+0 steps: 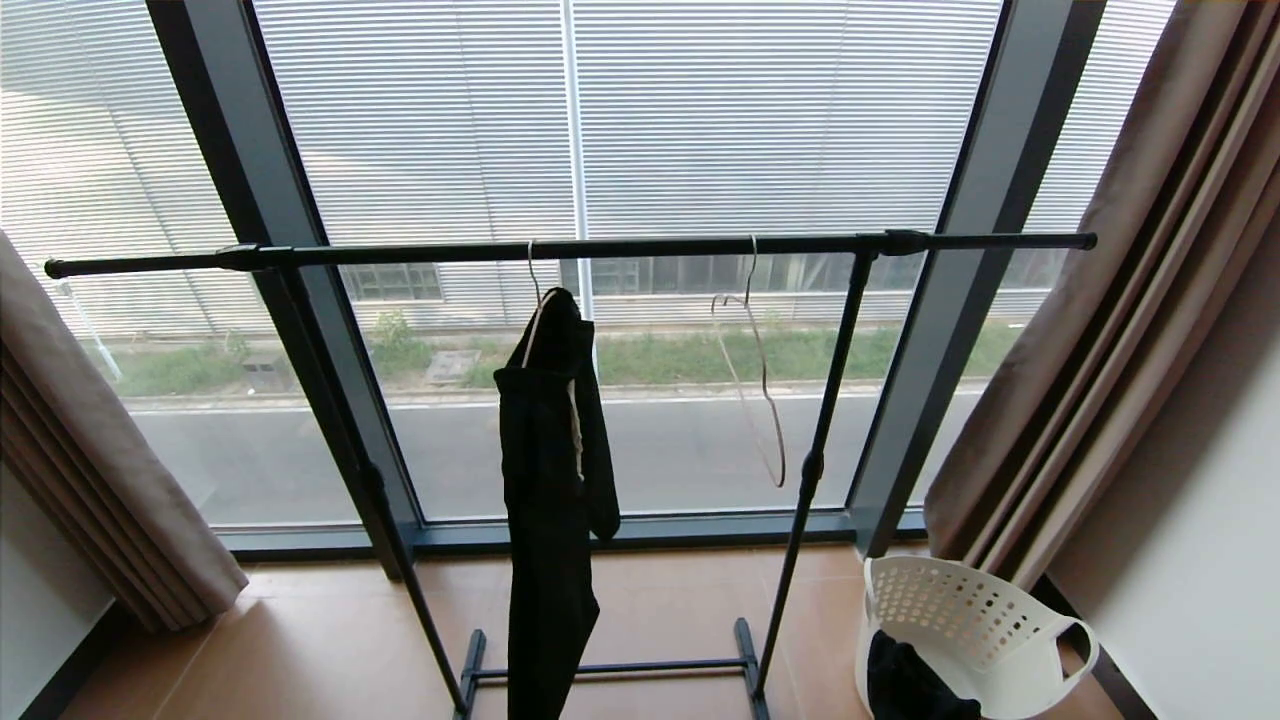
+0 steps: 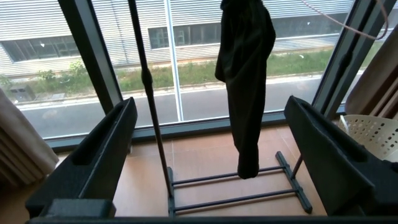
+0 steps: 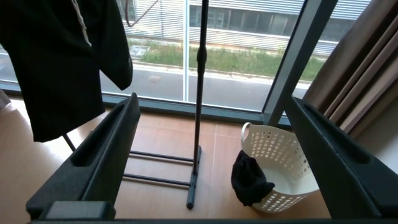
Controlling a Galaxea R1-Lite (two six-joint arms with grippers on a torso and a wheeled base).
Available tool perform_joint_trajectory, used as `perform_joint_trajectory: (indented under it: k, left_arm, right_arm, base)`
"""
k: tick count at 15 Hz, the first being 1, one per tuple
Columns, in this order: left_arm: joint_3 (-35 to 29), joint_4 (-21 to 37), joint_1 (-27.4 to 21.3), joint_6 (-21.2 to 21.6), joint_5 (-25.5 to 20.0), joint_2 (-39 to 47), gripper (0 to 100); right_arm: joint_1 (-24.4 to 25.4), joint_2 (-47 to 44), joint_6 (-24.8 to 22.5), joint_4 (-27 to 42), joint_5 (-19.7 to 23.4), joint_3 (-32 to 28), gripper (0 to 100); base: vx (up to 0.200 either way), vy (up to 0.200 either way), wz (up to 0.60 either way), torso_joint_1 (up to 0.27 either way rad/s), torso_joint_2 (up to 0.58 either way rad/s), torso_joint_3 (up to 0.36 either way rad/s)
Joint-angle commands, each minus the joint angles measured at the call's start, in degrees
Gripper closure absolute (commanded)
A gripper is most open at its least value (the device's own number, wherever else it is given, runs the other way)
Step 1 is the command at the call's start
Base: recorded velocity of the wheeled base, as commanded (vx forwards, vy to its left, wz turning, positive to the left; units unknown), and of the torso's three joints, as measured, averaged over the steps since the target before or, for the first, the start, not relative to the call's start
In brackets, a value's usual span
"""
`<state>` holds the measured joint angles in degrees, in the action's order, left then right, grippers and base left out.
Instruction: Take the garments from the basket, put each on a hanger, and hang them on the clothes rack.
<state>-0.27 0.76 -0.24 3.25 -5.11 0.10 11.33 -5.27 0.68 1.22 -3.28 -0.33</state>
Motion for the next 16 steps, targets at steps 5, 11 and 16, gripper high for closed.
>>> perform_joint_trajectory:
  k: [5,11,16]
  left_arm:
    - [0.0,-0.1,0.1,-0.1,0.0,0.1,0]
    - [0.0,-0.1,0.1,-0.1,0.1,0.1,0]
    - [0.0,-0.1,0.1,0.0,0.1,0.1,0]
  right_arm:
    - [0.0,-0.3,0.0,0.0,-0.1,0.0,0]
    - [0.0,-0.3,0.0,0.0,-0.1,0.0,0]
    - [0.0,-0.3,0.0,0.0,-0.1,0.0,0]
  base:
    - [0.0,0.0,0.0,-0.158,0.35,0.2]
    - [0.0,0.0,0.0,-0.183,0.42,0.238]
    - [0.0,0.0,0.0,-0.228,0.54,0.32]
